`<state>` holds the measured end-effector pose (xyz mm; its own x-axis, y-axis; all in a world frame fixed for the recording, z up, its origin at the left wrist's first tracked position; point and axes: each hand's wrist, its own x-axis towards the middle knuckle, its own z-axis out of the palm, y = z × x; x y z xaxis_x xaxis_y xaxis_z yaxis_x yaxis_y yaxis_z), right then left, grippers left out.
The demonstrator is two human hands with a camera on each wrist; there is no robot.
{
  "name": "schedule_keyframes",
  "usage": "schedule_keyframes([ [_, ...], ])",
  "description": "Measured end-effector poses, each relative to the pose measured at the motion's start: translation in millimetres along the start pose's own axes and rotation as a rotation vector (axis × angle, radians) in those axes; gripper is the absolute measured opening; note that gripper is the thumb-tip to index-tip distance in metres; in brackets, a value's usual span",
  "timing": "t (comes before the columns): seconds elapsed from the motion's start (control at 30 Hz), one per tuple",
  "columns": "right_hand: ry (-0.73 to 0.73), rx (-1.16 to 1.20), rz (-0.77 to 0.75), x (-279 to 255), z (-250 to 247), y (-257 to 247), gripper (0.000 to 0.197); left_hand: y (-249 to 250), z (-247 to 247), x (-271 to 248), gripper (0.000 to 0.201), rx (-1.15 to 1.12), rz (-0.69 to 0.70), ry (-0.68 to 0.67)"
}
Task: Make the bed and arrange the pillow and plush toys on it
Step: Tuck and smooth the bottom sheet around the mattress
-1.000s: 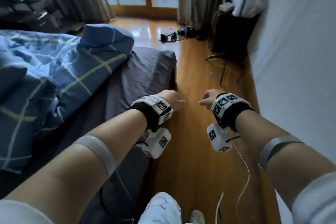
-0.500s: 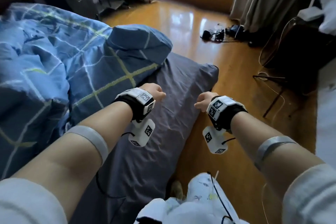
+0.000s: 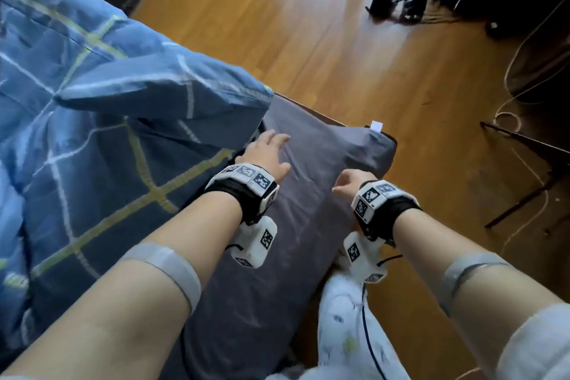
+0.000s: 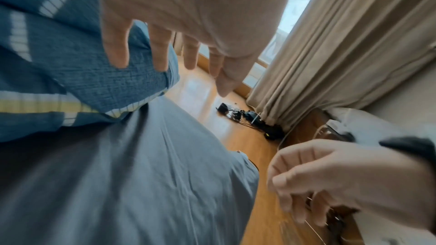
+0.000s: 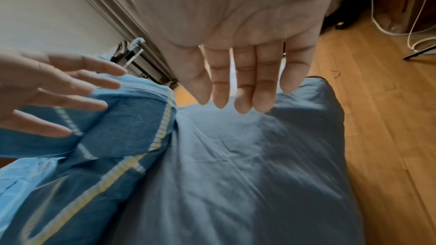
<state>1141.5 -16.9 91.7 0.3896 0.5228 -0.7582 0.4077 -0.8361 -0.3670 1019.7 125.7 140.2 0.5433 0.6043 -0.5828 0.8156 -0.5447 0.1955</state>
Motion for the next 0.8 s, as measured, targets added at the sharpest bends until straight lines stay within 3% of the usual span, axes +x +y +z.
schedule_keyframes([
  [0.2, -0.029, 0.036, 0.014, 94.8, -17.6, 6.3, 0.029, 3.6, -24.2, 102.5, 0.069, 0.127, -0.090, 0.082],
  [0.4, -0.062, 0.066, 0.017, 129.1, -1.7, 7.8, 0.041, -32.5, -38.0, 151.4, 0.080, 0.213, -0.167, 0.125],
  [0.57, -0.057, 0.050, 0.030, 131.3, 8.0, -1.0, 0.046, -58.2, -46.3, 143.0, 0.045, 0.450, -0.163, 0.239],
  [0.7, -0.023, -0.014, 0.068, 132.5, 14.5, -13.3, 0.051, -109.5, -77.1, 108.6, 0.041, 0.468, -0.263, 0.306],
  [0.8, 0.012, -0.100, 0.079, 136.3, 22.5, -25.2, 0.053, -165.6, -102.6, 66.7, 0.044, 0.471, -0.451, 0.330],
])
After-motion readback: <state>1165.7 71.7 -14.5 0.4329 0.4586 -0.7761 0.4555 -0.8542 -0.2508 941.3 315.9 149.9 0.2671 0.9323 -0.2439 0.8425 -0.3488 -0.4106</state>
